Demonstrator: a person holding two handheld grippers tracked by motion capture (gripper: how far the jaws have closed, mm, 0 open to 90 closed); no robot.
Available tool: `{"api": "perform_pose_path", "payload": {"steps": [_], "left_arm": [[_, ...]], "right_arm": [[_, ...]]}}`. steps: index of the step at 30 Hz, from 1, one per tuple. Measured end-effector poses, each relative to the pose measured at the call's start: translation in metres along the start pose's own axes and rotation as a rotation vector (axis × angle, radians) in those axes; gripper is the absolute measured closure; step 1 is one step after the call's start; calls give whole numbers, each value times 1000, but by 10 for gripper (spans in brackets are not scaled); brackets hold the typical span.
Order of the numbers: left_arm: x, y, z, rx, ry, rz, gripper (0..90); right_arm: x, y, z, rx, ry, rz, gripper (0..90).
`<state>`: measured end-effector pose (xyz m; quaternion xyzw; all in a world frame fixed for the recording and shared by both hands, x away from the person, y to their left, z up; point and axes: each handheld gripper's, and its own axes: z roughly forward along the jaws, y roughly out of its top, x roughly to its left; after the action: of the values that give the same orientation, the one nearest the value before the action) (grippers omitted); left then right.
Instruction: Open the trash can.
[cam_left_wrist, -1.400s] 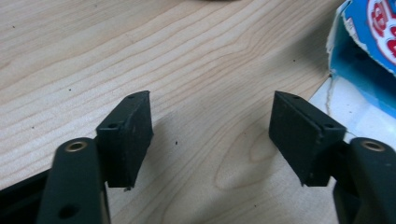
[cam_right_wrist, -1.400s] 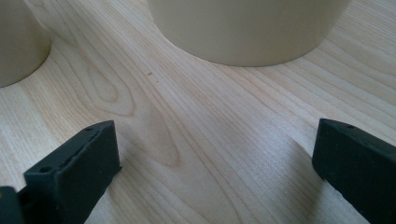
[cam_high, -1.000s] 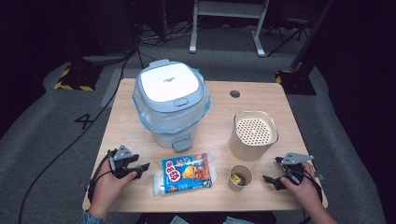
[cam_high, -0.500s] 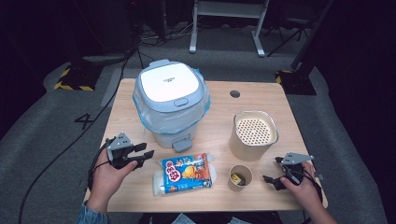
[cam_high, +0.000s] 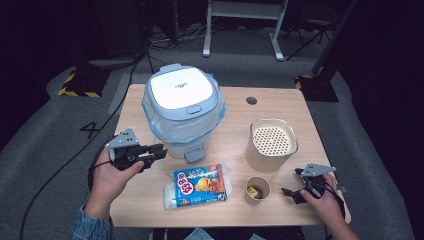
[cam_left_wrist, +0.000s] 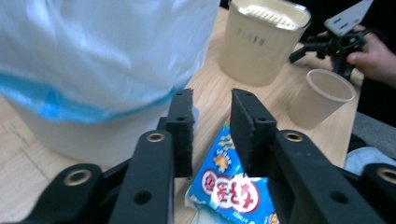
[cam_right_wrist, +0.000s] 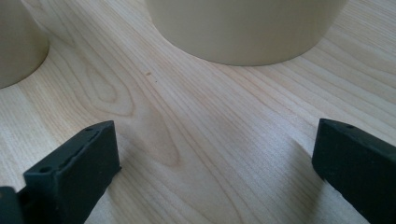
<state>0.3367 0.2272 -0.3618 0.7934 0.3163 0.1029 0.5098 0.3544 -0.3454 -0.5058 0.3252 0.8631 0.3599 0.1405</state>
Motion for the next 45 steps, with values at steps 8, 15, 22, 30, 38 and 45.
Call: {"api": "perform_pose_path", "payload": {"steps": [8, 15, 22, 30, 38, 45], "left_arm": [[-6, 27, -2, -11, -13, 47, 878], [-9, 46, -1, -30, -19, 73, 900], [-11, 71, -1, -63, -8, 88, 900], [-15, 93, 7, -90, 9, 101, 900], [-12, 106, 27, -86, 40, 95, 900], [-7, 110, 43, -68, 72, 80, 900]], "right_arm": [[1, 0, 0, -1, -8, 8, 9], [1, 0, 0, 0, -11, 9, 9], [1, 0, 0, 0, -13, 10, 9], [1, 0, 0, -1, -14, 11, 9], [1, 0, 0, -1, -14, 11, 9], [1, 0, 0, -1, -14, 12, 9]]}}
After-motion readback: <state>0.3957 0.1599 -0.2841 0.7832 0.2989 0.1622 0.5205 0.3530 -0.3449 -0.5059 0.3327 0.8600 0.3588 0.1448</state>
